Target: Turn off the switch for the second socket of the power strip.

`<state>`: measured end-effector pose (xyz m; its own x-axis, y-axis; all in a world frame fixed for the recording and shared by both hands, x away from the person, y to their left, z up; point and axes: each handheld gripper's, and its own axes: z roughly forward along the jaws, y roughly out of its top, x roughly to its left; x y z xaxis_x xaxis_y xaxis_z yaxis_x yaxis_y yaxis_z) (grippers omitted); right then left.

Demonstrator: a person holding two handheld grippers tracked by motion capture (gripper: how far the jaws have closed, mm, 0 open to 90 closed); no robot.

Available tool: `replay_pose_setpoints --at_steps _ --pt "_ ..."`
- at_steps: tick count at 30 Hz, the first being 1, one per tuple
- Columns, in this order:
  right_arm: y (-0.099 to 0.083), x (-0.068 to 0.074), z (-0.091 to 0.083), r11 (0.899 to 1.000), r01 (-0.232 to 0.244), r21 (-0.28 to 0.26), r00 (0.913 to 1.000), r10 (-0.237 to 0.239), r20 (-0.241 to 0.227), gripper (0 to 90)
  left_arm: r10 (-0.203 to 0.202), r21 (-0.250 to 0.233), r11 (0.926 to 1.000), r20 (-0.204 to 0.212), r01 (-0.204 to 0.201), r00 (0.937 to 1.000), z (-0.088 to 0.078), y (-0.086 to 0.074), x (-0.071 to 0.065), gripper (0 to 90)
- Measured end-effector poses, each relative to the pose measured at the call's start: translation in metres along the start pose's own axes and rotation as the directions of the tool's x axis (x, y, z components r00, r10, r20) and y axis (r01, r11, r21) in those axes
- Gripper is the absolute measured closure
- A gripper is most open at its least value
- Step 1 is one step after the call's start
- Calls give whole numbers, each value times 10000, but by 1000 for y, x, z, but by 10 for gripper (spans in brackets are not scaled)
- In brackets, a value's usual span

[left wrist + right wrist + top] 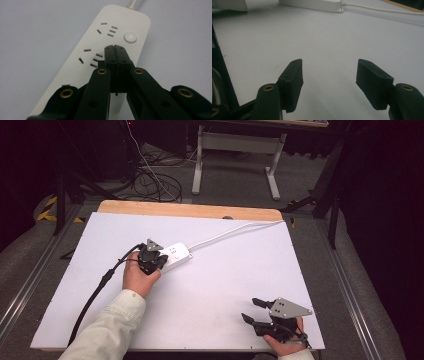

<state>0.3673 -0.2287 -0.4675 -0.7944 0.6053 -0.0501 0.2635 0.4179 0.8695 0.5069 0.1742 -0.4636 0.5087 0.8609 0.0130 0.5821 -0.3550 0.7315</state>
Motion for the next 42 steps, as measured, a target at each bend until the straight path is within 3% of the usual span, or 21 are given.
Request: replay_pose_setpoints --at_steps 15,21,25,27,35,40,42 --pt "0 0 0 10000 -13 -10 10000 13 8 389 242 78 9997 -179 -241 9995 0 1 -3 900" --pt "0 0 -1 10000 -32 -17 10000 32 14 390 126 183 9998 -138 -123 9998 -1 1 -3 900" --pt "0 0 -1 10000 -30 42 10000 30 13 390 313 150 9994 -351 -308 9989 0 1 -5 900" --pt "0 0 -1 10000 -25 32 10000 25 22 389 117 144 9998 -168 -115 9998 0 0 -3 900" --pt "0 1 -1 10000 19 49 10000 -19 43 389 228 236 9995 -180 -224 9996 -1 0 -4 900" --pt "0 1 -1 10000 -2 36 10000 2 58 389 189 -37 9998 135 -188 9997 -4 0 1 900" --pt "0 1 -1 10000 -13 51 10000 13 77 389 56 59 10000 351 -58 9994 -5 1 2 900"
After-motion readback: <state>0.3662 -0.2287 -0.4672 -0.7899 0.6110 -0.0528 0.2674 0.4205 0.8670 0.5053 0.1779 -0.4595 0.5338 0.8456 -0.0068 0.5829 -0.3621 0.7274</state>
